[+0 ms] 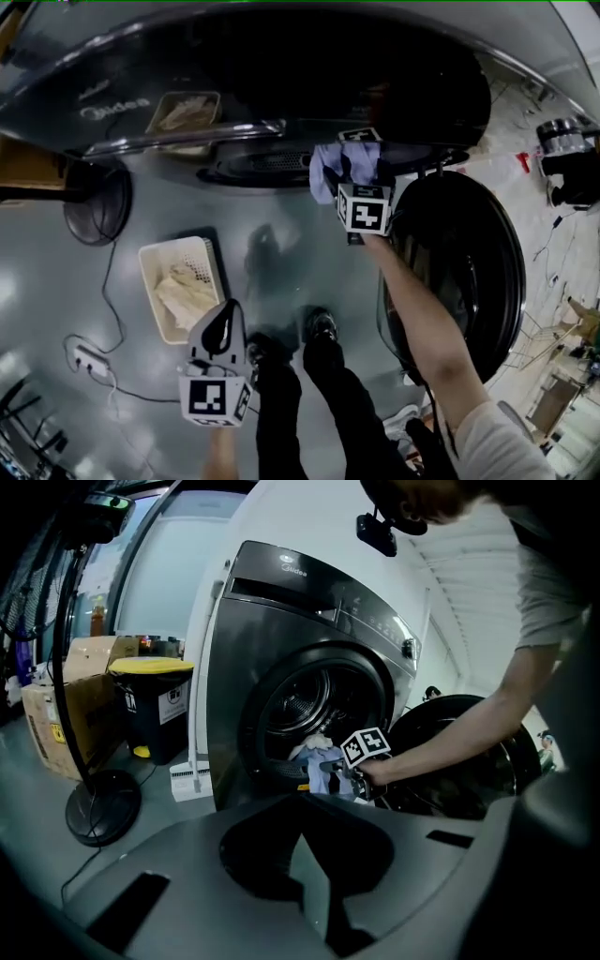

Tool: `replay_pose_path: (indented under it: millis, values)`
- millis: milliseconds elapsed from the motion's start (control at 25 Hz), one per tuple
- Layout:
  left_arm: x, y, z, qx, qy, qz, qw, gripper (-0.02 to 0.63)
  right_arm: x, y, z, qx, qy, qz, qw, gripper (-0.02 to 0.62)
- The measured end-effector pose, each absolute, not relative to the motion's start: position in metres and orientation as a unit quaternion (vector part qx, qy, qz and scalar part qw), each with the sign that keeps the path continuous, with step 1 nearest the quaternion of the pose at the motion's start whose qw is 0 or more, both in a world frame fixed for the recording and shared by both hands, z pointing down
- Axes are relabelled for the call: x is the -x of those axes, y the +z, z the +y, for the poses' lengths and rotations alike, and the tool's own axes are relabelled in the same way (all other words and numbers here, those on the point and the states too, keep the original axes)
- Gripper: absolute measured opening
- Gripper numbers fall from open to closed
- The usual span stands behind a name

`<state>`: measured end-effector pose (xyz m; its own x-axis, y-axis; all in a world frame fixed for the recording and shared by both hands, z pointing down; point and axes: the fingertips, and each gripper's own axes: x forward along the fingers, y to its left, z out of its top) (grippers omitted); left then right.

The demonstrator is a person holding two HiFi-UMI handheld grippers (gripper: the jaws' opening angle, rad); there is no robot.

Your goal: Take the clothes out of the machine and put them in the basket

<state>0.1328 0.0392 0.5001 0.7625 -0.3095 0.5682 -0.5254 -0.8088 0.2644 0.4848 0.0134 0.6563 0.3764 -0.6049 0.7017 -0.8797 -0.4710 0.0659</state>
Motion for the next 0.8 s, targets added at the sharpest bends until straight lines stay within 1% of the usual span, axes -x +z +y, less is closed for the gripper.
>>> replay_pose_path:
  millis: [80, 280, 560, 600, 640, 680, 760, 800]
  values:
    - [-0.125, 0.508, 0.037, -0.915, 0.261, -0.228, 0.207, 0.018, -0.490, 0.661, 0.009, -0.801, 0.318, -0.460, 0.214, 0.517]
    - [-0.114, 0.521, 0.032, -0.912, 0.260, -0.237, 0.209, 0.018, -0.485, 0.674, -0.005, -0.802, 0.327, -0.459, 0.197, 0.520]
    - [-0.110, 0.530, 0.024, -0.913, 0.254, -0.242, 0.207, 0.018, -0.479, 0.684, -0.011, -0.809, 0.308, -0.441, 0.237, 0.513]
    - [-0.108, 0.531, 0.023, -0.913, 0.255, -0.244, 0.207, 0.018, -0.474, 0.685, -0.013, -0.803, 0.311, -0.445, 0.244, 0.491]
    - [-0.107, 0.532, 0.024, -0.912, 0.256, -0.245, 0.207, 0.018, -0.470, 0.686, -0.014, -0.796, 0.313, -0.451, 0.253, 0.452]
    - [-0.106, 0.532, 0.025, -0.912, 0.257, -0.245, 0.207, 0.019, -0.464, 0.686, -0.015, -0.788, 0.315, -0.458, 0.265, 0.364]
    - [-0.104, 0.532, 0.026, -0.912, 0.255, -0.246, 0.207, 0.019, -0.453, 0.689, -0.017, -0.775, 0.312, -0.465, 0.294, 0.153]
    - [-0.103, 0.531, 0.026, -0.912, 0.254, -0.247, 0.207, 0.018, -0.451, 0.690, -0.017, -0.771, 0.311, -0.464, 0.307, 0.132]
